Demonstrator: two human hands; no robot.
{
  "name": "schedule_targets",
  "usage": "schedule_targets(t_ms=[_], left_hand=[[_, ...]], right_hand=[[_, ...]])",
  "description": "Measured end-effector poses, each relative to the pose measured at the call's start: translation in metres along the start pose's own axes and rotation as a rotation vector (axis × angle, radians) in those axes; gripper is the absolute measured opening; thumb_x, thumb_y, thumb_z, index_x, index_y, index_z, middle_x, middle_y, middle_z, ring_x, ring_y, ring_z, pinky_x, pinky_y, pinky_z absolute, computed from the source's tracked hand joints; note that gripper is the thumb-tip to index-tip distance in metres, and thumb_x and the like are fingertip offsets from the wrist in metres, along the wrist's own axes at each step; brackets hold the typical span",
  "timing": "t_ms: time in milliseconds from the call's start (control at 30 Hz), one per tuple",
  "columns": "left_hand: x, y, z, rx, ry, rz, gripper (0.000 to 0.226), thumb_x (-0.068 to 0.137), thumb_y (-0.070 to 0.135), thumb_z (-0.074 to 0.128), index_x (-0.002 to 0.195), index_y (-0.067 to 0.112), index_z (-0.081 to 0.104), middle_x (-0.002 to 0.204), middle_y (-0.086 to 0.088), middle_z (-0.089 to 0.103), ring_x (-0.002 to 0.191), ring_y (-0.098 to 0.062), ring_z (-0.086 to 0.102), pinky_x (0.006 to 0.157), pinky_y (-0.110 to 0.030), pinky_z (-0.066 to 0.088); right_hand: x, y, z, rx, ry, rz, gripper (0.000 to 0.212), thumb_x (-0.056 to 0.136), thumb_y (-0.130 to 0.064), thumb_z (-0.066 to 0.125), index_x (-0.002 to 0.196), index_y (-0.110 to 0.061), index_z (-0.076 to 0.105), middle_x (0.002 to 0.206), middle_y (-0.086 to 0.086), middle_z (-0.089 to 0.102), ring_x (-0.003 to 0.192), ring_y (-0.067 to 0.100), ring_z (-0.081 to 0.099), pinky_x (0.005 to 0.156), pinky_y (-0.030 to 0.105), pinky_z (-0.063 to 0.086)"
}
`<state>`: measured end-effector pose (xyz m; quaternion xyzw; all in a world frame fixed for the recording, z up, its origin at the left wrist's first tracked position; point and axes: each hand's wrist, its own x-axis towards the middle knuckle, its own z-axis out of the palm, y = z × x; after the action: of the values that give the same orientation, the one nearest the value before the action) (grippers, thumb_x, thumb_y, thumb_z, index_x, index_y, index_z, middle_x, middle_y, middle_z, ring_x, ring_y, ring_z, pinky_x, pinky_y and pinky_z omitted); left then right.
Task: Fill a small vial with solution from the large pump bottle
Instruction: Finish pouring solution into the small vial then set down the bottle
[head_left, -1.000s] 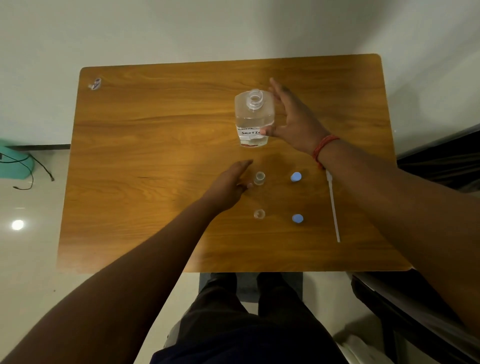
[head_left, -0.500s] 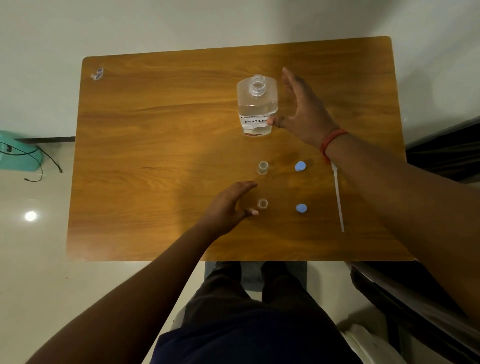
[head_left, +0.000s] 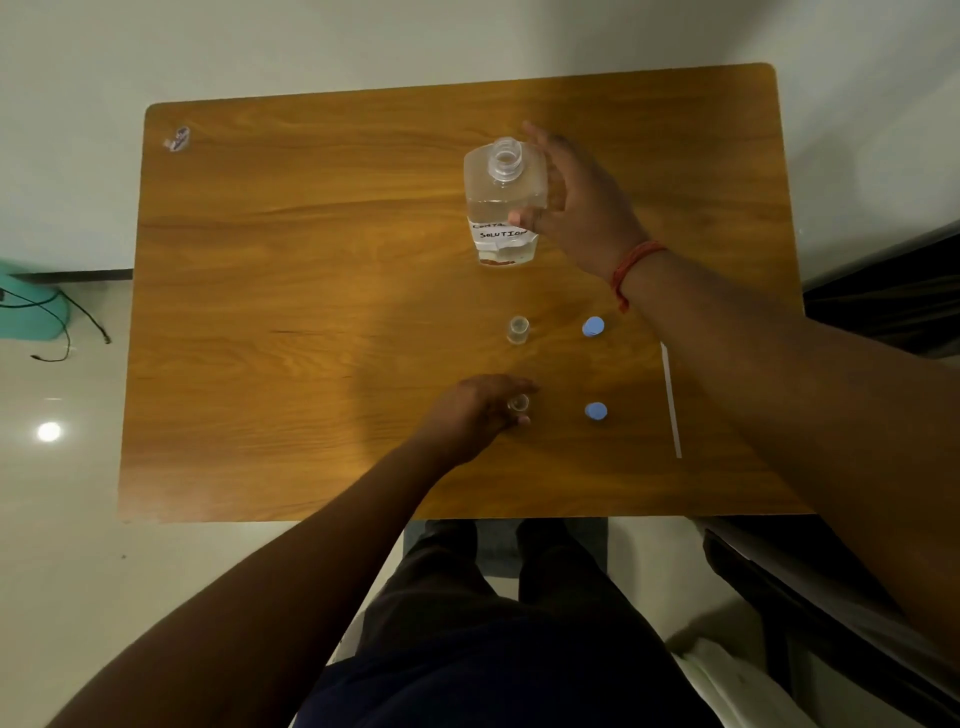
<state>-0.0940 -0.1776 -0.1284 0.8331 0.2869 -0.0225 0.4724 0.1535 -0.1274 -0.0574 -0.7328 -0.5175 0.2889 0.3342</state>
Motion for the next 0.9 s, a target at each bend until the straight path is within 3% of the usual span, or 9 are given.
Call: schedule_targets(t_ms=[67, 200, 367, 433, 600, 800, 900], left_hand=[[0.000, 0.000, 0.001, -0.024, 0.001, -0.011, 0.041, 0.089, 0.010, 0.075, 0.130, 0.016, 0.067, 0.130, -0.003, 0.069, 0.105, 0.008, 0.052, 0.083, 0.006, 0.035], [0.000, -0.001, 0.002, -0.066, 0.011, -0.025, 0.040, 0.089, 0.011, 0.075, 0.129, 0.016, 0.068, 0.130, -0.003, 0.069, 0.114, -0.009, 0.061, 0.088, 0.001, 0.039], [0.000, -0.001, 0.003, -0.087, 0.015, -0.014, 0.037, 0.091, 0.013, 0.074, 0.127, 0.016, 0.069, 0.127, -0.003, 0.070, 0.115, -0.014, 0.064, 0.095, -0.023, 0.050], [-0.001, -0.001, 0.002, -0.087, 0.023, -0.017, 0.036, 0.091, 0.015, 0.073, 0.127, 0.016, 0.069, 0.128, -0.002, 0.070, 0.115, -0.013, 0.063, 0.094, -0.021, 0.049], [0.000, 0.002, -0.013, -0.115, 0.047, -0.030, 0.036, 0.093, 0.019, 0.072, 0.129, 0.018, 0.068, 0.129, -0.002, 0.069, 0.118, -0.017, 0.063, 0.097, -0.031, 0.052], [0.008, 0.019, -0.049, -0.131, 0.109, -0.002, 0.034, 0.095, 0.013, 0.069, 0.128, 0.011, 0.068, 0.131, -0.004, 0.067, 0.120, -0.016, 0.061, 0.096, -0.027, 0.053], [0.010, 0.032, -0.071, -0.143, 0.141, 0.016, 0.027, 0.095, 0.014, 0.069, 0.122, 0.011, 0.070, 0.128, 0.006, 0.066, 0.118, -0.005, 0.058, 0.091, -0.011, 0.047]], right_hand=[[0.000, 0.000, 0.001, 0.004, 0.005, -0.007, 0.078, 0.081, -0.025, 0.077, 0.148, -0.020, 0.037, 0.146, 0.002, 0.045, 0.129, 0.017, 0.049, 0.102, 0.040, 0.049], [0.000, -0.002, 0.001, 0.007, 0.007, -0.008, 0.075, 0.079, -0.024, 0.078, 0.145, -0.021, 0.041, 0.144, 0.000, 0.046, 0.125, 0.015, 0.050, 0.100, 0.036, 0.050], [0.001, -0.004, 0.000, -0.031, 0.023, -0.025, 0.073, 0.077, -0.022, 0.080, 0.140, -0.017, 0.044, 0.138, 0.000, 0.051, 0.121, 0.015, 0.051, 0.092, 0.020, 0.046], [-0.001, -0.004, -0.001, -0.026, 0.023, -0.029, 0.072, 0.076, -0.021, 0.081, 0.139, -0.016, 0.045, 0.137, 0.000, 0.051, 0.120, 0.016, 0.051, 0.093, 0.023, 0.048], [-0.005, -0.012, -0.010, -0.043, 0.039, -0.060, 0.070, 0.077, -0.021, 0.080, 0.138, -0.014, 0.046, 0.136, 0.002, 0.052, 0.120, 0.017, 0.052, 0.097, 0.031, 0.050], [-0.007, -0.034, -0.034, -0.018, 0.064, -0.084, 0.069, 0.078, -0.020, 0.079, 0.139, -0.018, 0.046, 0.137, 0.001, 0.053, 0.122, 0.015, 0.053, 0.100, 0.034, 0.048], [-0.008, -0.052, -0.051, -0.018, 0.084, -0.123, 0.067, 0.079, -0.021, 0.079, 0.139, -0.019, 0.047, 0.136, 0.002, 0.053, 0.120, 0.016, 0.054, 0.101, 0.038, 0.048]])
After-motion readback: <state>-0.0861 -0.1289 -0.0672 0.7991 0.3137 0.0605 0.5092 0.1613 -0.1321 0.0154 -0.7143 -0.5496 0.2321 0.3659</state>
